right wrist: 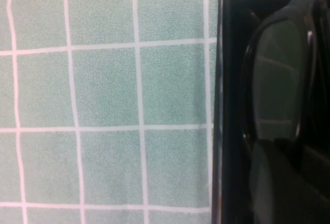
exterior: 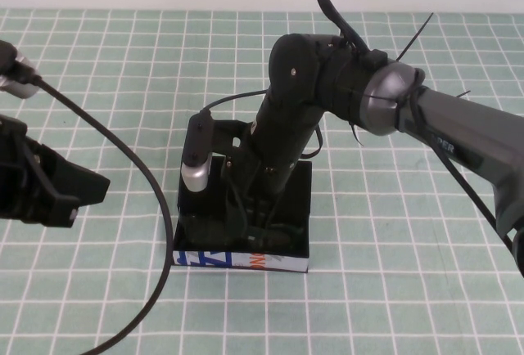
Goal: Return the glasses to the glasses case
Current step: Place the glasses in the glasses case
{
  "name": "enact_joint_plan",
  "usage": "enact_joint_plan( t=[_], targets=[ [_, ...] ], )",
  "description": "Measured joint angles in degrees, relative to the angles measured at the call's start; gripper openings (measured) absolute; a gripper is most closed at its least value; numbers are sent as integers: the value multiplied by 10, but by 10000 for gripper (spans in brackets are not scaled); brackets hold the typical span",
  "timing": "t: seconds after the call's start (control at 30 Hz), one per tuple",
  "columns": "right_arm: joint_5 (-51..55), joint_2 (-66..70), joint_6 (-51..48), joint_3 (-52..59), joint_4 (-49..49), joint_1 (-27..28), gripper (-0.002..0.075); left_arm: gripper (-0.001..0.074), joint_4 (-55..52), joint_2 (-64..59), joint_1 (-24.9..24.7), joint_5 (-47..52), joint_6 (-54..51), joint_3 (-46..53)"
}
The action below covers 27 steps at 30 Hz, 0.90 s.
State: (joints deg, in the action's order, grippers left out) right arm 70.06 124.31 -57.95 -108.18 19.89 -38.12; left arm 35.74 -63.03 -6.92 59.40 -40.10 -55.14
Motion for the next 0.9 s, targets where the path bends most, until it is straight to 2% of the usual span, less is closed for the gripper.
enact_joint_plan(
  t=[0.27,0.53,0.63,0.77,0.9],
  targets=[
    [0,0,26,0,-10,0,173,-2,0,0,0,0,0,0],
    [0,-4,28,-6,-23,0,195,-2,0,0,-7,2,-5,7],
    [1,-13,38,-33,-23,4,159,-2,0,0,-32,-6,-22,31],
    [2,-22,93,-96,-23,21,33,-2,1,-14,-79,-40,-46,75],
    [-32,-24,191,-129,-19,44,-3,-2,6,-42,-124,-91,-74,116]
  ],
)
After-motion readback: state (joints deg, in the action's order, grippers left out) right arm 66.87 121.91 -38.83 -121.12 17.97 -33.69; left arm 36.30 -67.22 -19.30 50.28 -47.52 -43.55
